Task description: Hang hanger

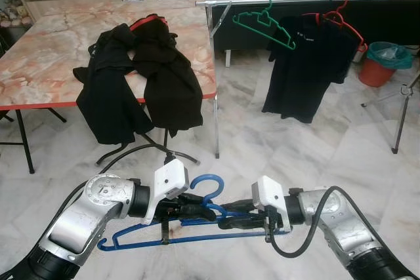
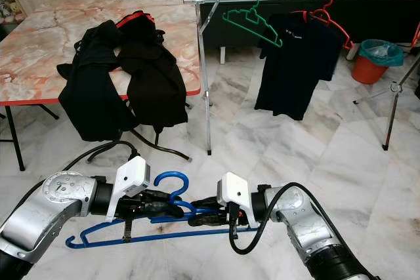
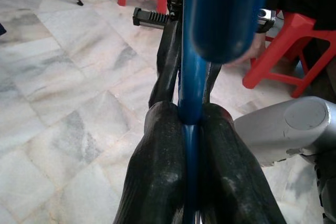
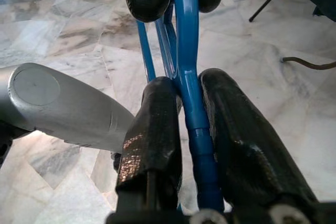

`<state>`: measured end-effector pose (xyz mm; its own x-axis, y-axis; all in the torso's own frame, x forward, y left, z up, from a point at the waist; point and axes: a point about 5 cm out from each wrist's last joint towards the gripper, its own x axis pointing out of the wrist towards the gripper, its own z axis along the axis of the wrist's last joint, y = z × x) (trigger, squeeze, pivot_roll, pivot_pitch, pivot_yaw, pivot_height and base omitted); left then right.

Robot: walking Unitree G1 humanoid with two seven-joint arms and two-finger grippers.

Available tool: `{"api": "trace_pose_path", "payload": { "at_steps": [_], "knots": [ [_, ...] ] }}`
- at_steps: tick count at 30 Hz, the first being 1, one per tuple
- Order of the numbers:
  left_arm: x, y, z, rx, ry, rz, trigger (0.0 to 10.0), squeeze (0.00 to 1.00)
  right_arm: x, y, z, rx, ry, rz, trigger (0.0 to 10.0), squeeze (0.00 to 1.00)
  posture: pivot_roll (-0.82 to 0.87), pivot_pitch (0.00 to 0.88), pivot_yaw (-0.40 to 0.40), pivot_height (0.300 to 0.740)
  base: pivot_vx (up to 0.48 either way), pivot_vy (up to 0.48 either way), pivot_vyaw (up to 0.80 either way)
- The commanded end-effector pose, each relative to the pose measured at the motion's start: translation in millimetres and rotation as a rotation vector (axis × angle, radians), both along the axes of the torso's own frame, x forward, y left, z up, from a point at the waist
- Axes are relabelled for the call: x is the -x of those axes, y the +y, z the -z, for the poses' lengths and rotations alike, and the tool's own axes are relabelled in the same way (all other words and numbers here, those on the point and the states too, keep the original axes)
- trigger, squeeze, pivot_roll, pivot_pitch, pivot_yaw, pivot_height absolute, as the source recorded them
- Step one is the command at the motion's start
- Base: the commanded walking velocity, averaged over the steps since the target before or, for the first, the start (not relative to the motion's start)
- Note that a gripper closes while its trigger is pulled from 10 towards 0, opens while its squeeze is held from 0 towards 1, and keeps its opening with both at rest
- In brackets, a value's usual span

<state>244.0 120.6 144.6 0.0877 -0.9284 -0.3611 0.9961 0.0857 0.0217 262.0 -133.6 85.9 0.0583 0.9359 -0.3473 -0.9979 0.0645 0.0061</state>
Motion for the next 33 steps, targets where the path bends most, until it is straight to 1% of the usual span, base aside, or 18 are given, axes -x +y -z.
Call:
{"api": "trace_pose_path", "payload": {
  "at_steps": [1,5,6,7,8,16,23,26,30,31,33],
  "knots": [
    [8.4,-8.4,-0.9,0.019,0.009,0.080,10.0,0.00,-7.1,1.4,-10.1,-0.029,-0.046,0.020,0.0,0.00,0.04,0.061,0.038,0.740,0.000,0.000,0.00],
    [8.5,-8.3,-1.0,0.017,0.003,0.084,10.0,0.00,-6.5,1.3,-9.6,-0.030,-0.044,0.016,0.0,0.00,0.04,0.061,0.038,0.740,0.000,0.000,0.00],
    [8.4,-8.1,-1.0,0.017,0.003,0.085,10.0,0.42,-6.4,1.4,-9.5,-0.030,-0.044,0.016,0.0,0.00,0.04,0.061,0.038,0.740,0.000,0.000,0.00],
    [8.4,-8.0,-1.1,0.018,0.004,0.085,10.0,0.42,-6.3,1.5,-9.4,-0.030,-0.043,0.015,0.0,0.00,0.04,0.061,0.038,0.740,0.000,0.000,0.00],
    [8.6,-7.7,-1.2,0.018,0.004,0.090,10.0,1.00,-6.3,1.7,-9.2,-0.030,-0.043,0.015,0.0,0.00,0.04,0.061,0.038,0.740,0.000,0.000,0.00],
    [12.1,-5.3,-2.1,0.015,0.022,0.116,10.0,1.00,-7.4,3.3,-3.7,-0.017,-0.042,0.037,0.0,0.00,0.05,0.061,0.037,0.740,0.000,0.000,0.00],
    [15.0,-1.9,-3.2,0.004,0.036,0.137,10.0,1.00,-13.4,2.0,-2.4,-0.010,-0.065,0.099,0.0,0.00,0.05,0.062,0.035,0.740,0.000,0.000,0.00],
    [15.6,8.1,-6.8,-0.011,0.039,0.143,10.0,1.00,-13.4,-1.5,1.1,0.000,-0.054,0.111,0.0,0.00,0.05,0.065,0.034,0.740,0.000,0.000,0.00],
    [13.1,13.4,-8.5,-0.016,0.036,0.121,10.0,1.00,-12.0,-2.3,4.4,0.008,-0.046,0.114,0.0,0.00,0.05,0.065,0.034,0.740,0.000,0.000,0.00],
    [12.9,17.6,-9.9,-0.015,0.038,0.114,10.0,1.00,-11.7,-2.3,6.3,0.011,-0.041,0.121,0.0,0.00,0.05,0.069,0.034,0.740,0.000,0.000,0.00],
    [13.0,18.5,-10.3,-0.014,0.039,0.114,10.0,1.00,-11.6,-2.3,6.7,0.011,-0.040,0.123,0.0,0.00,0.05,0.069,0.034,0.740,0.000,0.000,0.00]
  ]
}}
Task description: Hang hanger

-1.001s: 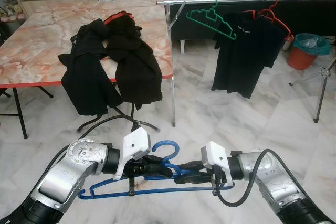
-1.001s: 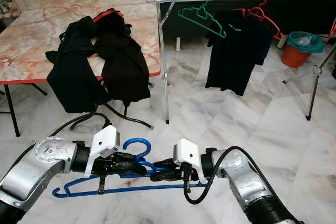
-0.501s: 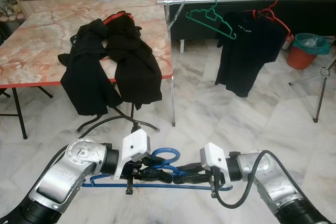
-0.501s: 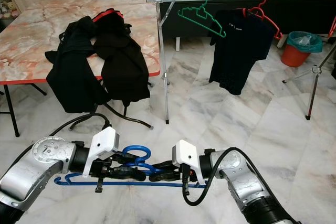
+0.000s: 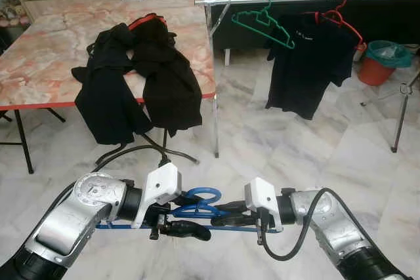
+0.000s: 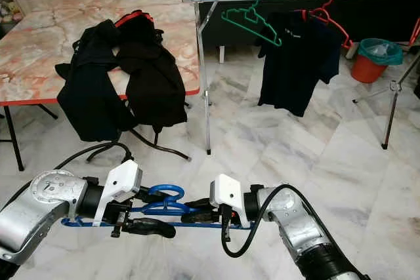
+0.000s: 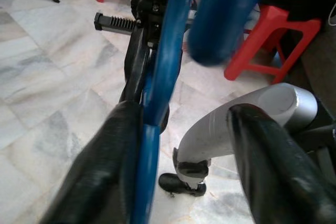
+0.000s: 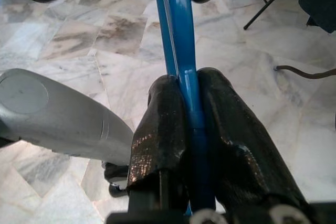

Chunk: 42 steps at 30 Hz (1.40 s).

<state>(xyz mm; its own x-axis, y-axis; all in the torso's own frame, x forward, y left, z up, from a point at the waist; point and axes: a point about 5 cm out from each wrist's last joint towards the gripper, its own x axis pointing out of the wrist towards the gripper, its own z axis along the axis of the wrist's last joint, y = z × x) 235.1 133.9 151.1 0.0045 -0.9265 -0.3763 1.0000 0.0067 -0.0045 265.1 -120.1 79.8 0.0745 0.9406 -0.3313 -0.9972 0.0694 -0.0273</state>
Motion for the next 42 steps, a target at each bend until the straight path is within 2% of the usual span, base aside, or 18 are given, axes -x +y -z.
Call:
{"api": "trace_pose_path", "payload": {
  "at_steps": [1,6,9,14,17,18,19,24,27,29,31,34,36,37,38,40,41,42],
  "knots": [
    [2.1,7.5,-7.1,0.019,0.011,0.013,10.0,1.00,-7.2,-15.9,3.1,0.025,0.007,0.115,0.0,0.00,0.06,0.070,0.034,0.740,0.000,0.000,0.00],
    [-1.8,12.5,-12.3,0.059,0.015,-0.028,10.0,1.00,-4.5,-16.2,9.0,0.037,0.023,0.110,0.0,0.00,0.06,0.071,0.032,0.740,0.000,0.000,0.00],
    [-4.0,16.2,-18.9,0.121,0.032,-0.050,10.0,1.00,-0.9,-15.0,14.0,0.047,0.034,0.102,0.0,0.00,0.06,0.071,0.032,0.740,0.000,0.000,0.00],
    [-2.3,16.8,-17.5,0.107,0.034,-0.042,10.0,1.00,1.2,-14.6,16.6,0.045,0.040,0.103,0.0,0.00,0.06,0.072,0.032,0.740,0.000,0.000,0.00],
    [-2.9,20.0,-12.8,0.065,0.015,-0.057,10.0,1.00,-0.8,-17.0,18.3,0.045,0.037,0.130,0.0,0.00,0.06,0.073,0.033,0.740,0.000,0.000,0.00],
    [-5.0,22.1,-10.8,0.047,-0.004,-0.076,10.0,0.20,-1.4,-17.8,18.1,0.047,0.035,0.136,0.0,0.00,0.05,0.075,0.032,0.740,0.000,0.000,0.00],
    [-9.2,27.2,-6.5,0.015,-0.025,-0.119,10.0,0.00,-2.5,-19.8,17.8,0.051,0.026,0.152,0.0,0.00,0.06,0.075,0.032,0.740,0.000,0.000,0.00],
    [-16.0,37.4,0.9,-0.033,-0.060,-0.201,10.0,0.00,-4.8,-22.3,17.7,0.040,0.014,0.202,0.0,0.00,0.06,0.078,0.030,0.740,0.000,0.000,0.00],
    [-20.4,46.5,7.1,-0.037,-0.074,-0.292,10.0,0.00,-4.8,-23.4,19.6,0.029,0.013,0.239,0.0,0.00,0.05,0.081,0.029,0.740,0.000,0.000,0.00],
    [-23.3,55.7,7.6,-0.006,-0.056,-0.358,10.0,0.00,-5.3,-24.7,23.1,0.024,0.025,0.276,0.0,0.00,0.05,0.083,0.027,0.740,0.000,0.000,0.00],
    [-27.4,71.8,4.6,0.024,-0.056,-0.444,10.0,0.00,-3.4,-27.2,30.6,0.027,0.047,0.317,0.0,0.00,0.05,0.087,0.024,0.740,0.000,0.000,0.00],
    [-31.3,82.7,0.2,0.060,-0.072,-0.513,10.0,0.00,-3.5,-30.2,37.1,0.044,0.046,0.375,0.0,0.00,0.06,0.087,0.025,0.740,0.000,0.000,0.00],
    [-36.6,93.6,-5.2,0.134,-0.071,-0.602,10.0,0.00,-7.1,-34.3,45.0,0.074,0.036,0.479,0.0,0.00,0.06,0.088,0.024,0.740,0.000,0.000,0.00],
    [-41.0,102.0,-8.8,0.189,-0.090,-0.679,10.0,0.00,-10.4,-37.8,53.0,0.104,0.052,0.582,0.0,0.00,0.05,0.087,0.026,0.740,0.000,0.000,0.00],
    [-41.0,102.0,-8.8,0.189,-0.090,-0.679,10.0,0.00,-10.4,-37.8,53.0,0.104,0.052,0.582,0.0,0.00,0.05,0.087,0.026,0.740,0.000,0.000,0.00],
    [-45.4,107.0,-10.2,0.253,-0.115,-0.761,10.0,0.00,-12.2,-40.9,60.4,0.116,0.067,0.689,0.0,0.00,0.05,0.087,0.026,0.740,0.000,0.000,0.00],
    [-45.4,107.0,-10.2,0.253,-0.115,-0.761,10.0,0.00,-12.2,-40.9,60.4,0.116,0.067,0.689,0.0,0.00,0.05,0.087,0.026,0.740,0.000,0.000,0.00],
    [-48.9,109.9,-10.2,0.300,-0.134,-0.832,10.0,0.00,-12.9,-43.4,65.1,0.117,0.082,0.765,0.0,0.00,0.05,0.087,0.028,0.740,0.000,0.000,0.00]
  ]
}}
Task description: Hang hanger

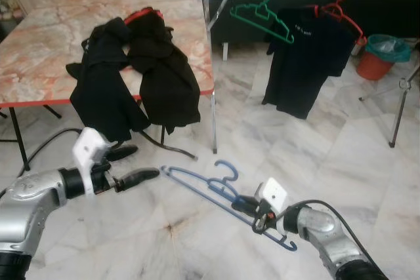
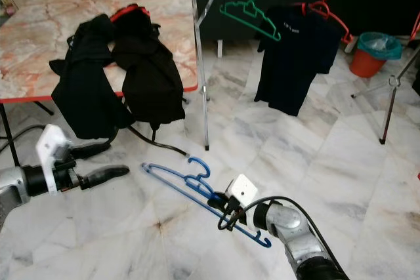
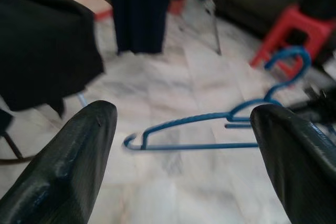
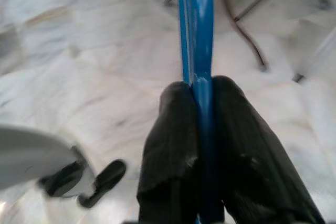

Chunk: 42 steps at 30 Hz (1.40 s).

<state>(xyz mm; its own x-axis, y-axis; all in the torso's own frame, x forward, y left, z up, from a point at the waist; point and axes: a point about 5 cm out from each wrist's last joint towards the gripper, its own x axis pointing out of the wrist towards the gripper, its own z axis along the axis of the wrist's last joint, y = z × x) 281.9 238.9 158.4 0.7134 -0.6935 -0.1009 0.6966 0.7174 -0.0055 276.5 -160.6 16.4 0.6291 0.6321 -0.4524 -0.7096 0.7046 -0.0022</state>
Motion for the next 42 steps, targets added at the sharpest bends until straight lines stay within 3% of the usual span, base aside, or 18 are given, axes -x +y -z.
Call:
{"api": "trace_pose_path", "payload": {
  "at_steps": [1,2,4,6,9,11,12,14,18,26,31,36,42],
  "knots": [
    [-4.1,8.0,2.0,0.104,-0.034,-0.139,10.0,0.00,-2.2,-9.1,10.9,0.012,0.036,0.213,2.8,0.00,0.05,0.084,0.028,0.740,0.000,0.000,0.00],
    [-6.6,12.2,8.1,0.121,-0.031,-0.224,10.0,0.00,-1.1,-11.6,15.2,0.011,0.054,0.272,1.9,0.00,0.05,0.084,0.028,0.740,0.000,0.000,0.00],
    [-8.8,16.6,15.0,0.130,-0.026,-0.312,10.0,0.00,0.5,-13.7,19.2,0.010,0.070,0.317,1.9,0.00,0.05,0.084,0.028,0.740,0.000,0.000,0.00],
    [-8.3,25.7,41.0,0.090,0.059,-0.464,10.0,0.00,3.6,-19.3,26.6,0.055,0.081,0.411,10.0,0.00,0.05,0.077,0.026,0.740,0.000,0.000,0.00],
    [-0.6,29.0,77.1,-0.008,0.179,-0.545,10.0,0.00,5.8,-29.6,33.1,0.067,0.098,0.584,10.0,0.00,0.05,0.071,0.025,0.740,0.000,0.000,0.00],
    [14.9,28.3,125.9,-0.057,0.379,-0.657,10.0,0.00,8.6,-38.5,37.7,0.023,0.122,0.793,10.0,0.00,0.04,0.053,0.024,0.740,0.000,0.000,0.00],
    [14.9,28.3,125.9,-0.057,0.379,-0.657,10.0,0.00,8.6,-38.5,37.7,0.023,0.122,0.793,10.0,0.00,0.04,0.053,0.024,0.740,0.000,0.000,0.00],
    [31.9,10.1,162.4,-0.159,0.511,-0.631,10.0,0.00,10.8,-38.1,40.8,0.030,0.129,0.866,10.0,0.00,0.04,0.043,0.021,0.740,0.000,0.000,0.00],
    [47.7,-10.7,190.9,-0.209,0.628,-0.623,10.0,0.00,10.1,-29.9,41.8,0.022,0.127,0.861,10.0,0.00,0.04,0.030,0.019,0.740,0.000,0.000,0.00],
    [51.4,-26.3,202.6,-0.200,0.673,-0.648,10.0,0.00,14.5,-30.7,46.1,0.034,0.144,0.878,10.0,0.00,0.03,0.000,0.019,0.740,0.000,0.000,0.00],
    [50.5,-23.9,204.8,-0.252,0.663,-0.649,10.0,0.00,9.8,-27.2,42.4,0.012,0.118,0.889,10.0,0.00,0.03,0.000,0.027,0.740,0.000,-0.269,0.00],
    [48.6,-20.1,203.6,-0.260,0.654,-0.669,10.0,0.00,6.9,-26.3,39.8,0.007,0.100,0.884,10.0,0.00,0.03,0.023,0.029,0.740,0.000,-0.398,0.00],
    [49.1,-27.1,205.2,-0.254,0.648,-0.645,10.0,0.00,4.1,-29.9,36.6,0.024,0.074,0.901,10.0,0.00,0.02,0.052,0.046,0.740,0.000,-0.421,0.00]
  ]
}}
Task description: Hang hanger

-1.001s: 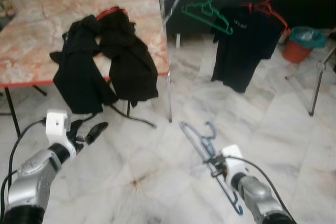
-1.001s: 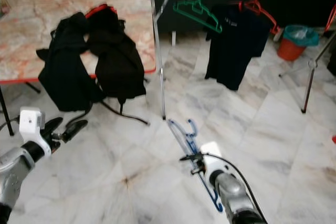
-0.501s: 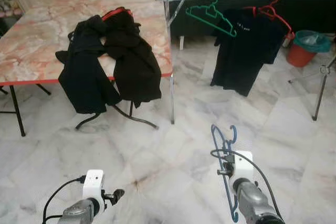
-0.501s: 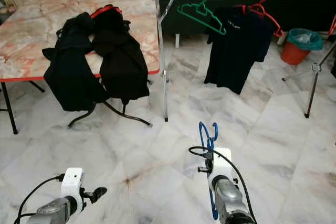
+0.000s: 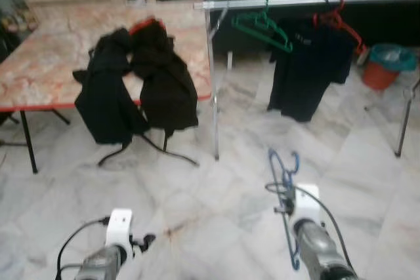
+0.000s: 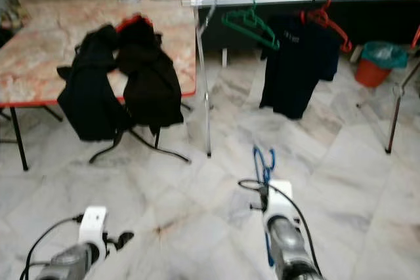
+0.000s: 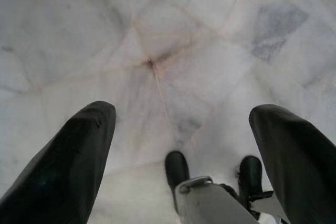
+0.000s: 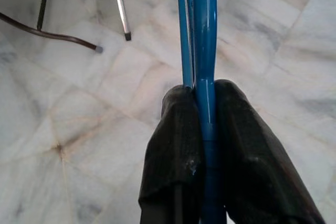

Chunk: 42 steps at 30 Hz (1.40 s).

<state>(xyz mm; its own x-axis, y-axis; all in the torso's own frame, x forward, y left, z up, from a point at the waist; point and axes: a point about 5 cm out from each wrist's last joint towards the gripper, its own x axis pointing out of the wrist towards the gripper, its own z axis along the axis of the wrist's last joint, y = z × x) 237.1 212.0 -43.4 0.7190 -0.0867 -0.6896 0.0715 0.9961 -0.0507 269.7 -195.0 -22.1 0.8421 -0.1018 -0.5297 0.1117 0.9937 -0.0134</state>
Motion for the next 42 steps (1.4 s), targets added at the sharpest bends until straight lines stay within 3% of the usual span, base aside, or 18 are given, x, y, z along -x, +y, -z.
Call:
{"api": "trace_pose_path", "payload": {
  "at_steps": [1,13,16,26,32,42],
  "knots": [
    [4.9,0.4,4.0,-0.011,0.023,0.007,10.0,0.00,-2.5,4.5,-1.8,-0.013,-0.018,0.004,10.0,0.00,0.02,0.052,0.051,0.740,0.000,-0.446,0.00],
    [0.9,-4.3,2.8,-0.017,0.007,0.023,10.0,0.00,-1.3,4.9,-0.9,-0.002,-0.019,0.003,10.0,0.00,0.01,0.066,0.060,0.740,0.000,-0.443,0.00],
    [-0.5,-3.8,1.4,-0.059,-0.019,0.022,10.0,0.00,-0.3,5.0,-0.2,0.003,-0.019,-0.001,10.0,0.00,-0.01,0.064,0.060,0.740,0.000,0.000,0.00],
    [3.1,-8.0,4.5,0.011,-0.017,-0.010,10.0,0.00,2.9,2.5,1.4,-0.005,-0.026,0.027,10.0,0.00,-0.02,0.063,0.044,0.740,0.000,0.000,0.00],
    [6.6,-8.3,7.1,0.013,-0.012,-0.027,10.0,0.00,5.1,-0.2,3.8,-0.032,-0.006,0.072,10.0,0.00,-0.02,0.059,0.038,0.740,0.333,0.000,0.00],
    [5.2,-8.0,6.2,0.030,-0.017,-0.043,10.0,0.00,4.3,-2.8,3.6,-0.021,0.008,0.087,10.0,0.00,-0.01,0.035,0.032,0.740,0.386,0.000,-0.65]
  ]
}}
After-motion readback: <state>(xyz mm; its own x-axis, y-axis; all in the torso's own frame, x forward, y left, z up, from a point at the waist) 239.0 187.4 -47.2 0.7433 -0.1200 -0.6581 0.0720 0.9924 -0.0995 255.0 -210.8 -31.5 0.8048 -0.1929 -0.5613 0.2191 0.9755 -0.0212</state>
